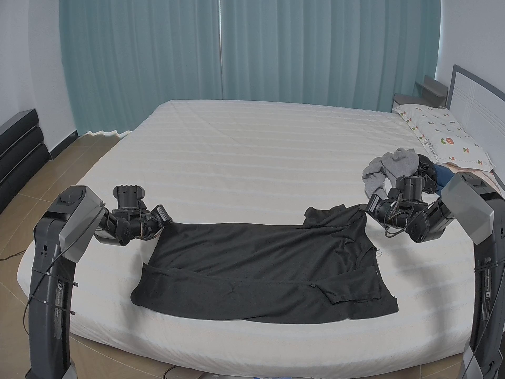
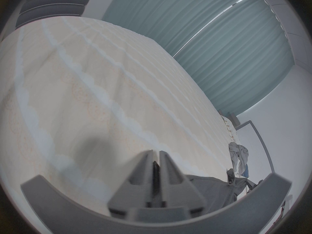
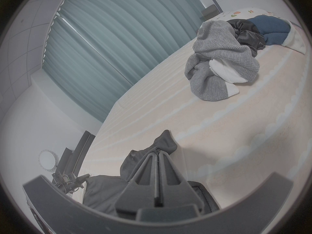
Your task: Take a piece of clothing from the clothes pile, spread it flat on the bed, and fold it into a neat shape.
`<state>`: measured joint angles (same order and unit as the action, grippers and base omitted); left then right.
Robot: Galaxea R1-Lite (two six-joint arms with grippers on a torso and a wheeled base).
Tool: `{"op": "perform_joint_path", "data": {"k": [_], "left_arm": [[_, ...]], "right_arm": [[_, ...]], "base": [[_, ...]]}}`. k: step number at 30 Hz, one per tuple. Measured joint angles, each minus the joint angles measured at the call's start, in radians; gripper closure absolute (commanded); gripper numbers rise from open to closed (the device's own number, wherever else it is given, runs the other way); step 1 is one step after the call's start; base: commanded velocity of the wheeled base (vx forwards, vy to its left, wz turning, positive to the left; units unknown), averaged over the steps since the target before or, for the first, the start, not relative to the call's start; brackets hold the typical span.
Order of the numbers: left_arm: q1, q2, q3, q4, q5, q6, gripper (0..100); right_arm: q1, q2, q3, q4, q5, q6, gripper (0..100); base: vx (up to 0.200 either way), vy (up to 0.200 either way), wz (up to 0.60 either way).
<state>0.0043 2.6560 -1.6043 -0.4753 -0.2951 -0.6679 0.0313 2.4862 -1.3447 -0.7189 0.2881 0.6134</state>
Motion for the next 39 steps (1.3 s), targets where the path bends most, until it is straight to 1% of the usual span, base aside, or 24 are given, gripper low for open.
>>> {"op": "perform_joint_path", "data": {"k": [12, 20, 39], "left_arm": [[0.035, -0.081, 0.040, -0.011, 0.074, -0.005, 100], [0.039, -0.140, 0.065, -0.011, 0.084, -0.006, 100], [0.048, -0.209, 0.100, -0.012, 0.084, -0.004, 100]], "right_arm": [[0.000, 0.000, -0.024, -0.003, -0.002, 0.006, 100], [0.000, 0.000, -0.064, -0.006, -0.041, 0.012, 100], [0.010, 0.013, -0.089, -0.050, -0.061, 0.023, 100]], "base": [[0.000, 0.000, 0.00], [0.000, 0.000, 0.00], [0.000, 0.000, 0.00]]}}
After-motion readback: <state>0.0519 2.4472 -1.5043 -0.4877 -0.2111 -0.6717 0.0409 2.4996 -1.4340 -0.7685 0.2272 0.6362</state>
